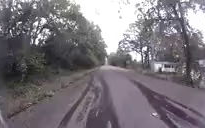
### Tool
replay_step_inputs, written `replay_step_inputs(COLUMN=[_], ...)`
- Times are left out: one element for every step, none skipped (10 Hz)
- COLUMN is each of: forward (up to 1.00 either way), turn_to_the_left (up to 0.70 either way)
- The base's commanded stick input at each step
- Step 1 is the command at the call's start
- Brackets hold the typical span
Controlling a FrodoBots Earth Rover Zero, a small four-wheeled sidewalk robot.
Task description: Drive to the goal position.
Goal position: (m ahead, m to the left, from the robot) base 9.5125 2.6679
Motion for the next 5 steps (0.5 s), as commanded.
replay_step_inputs(forward=[0.70,0.70,0.70,0.70,0.70], turn_to_the_left=[0.00,0.00,0.00,0.00,0.00])
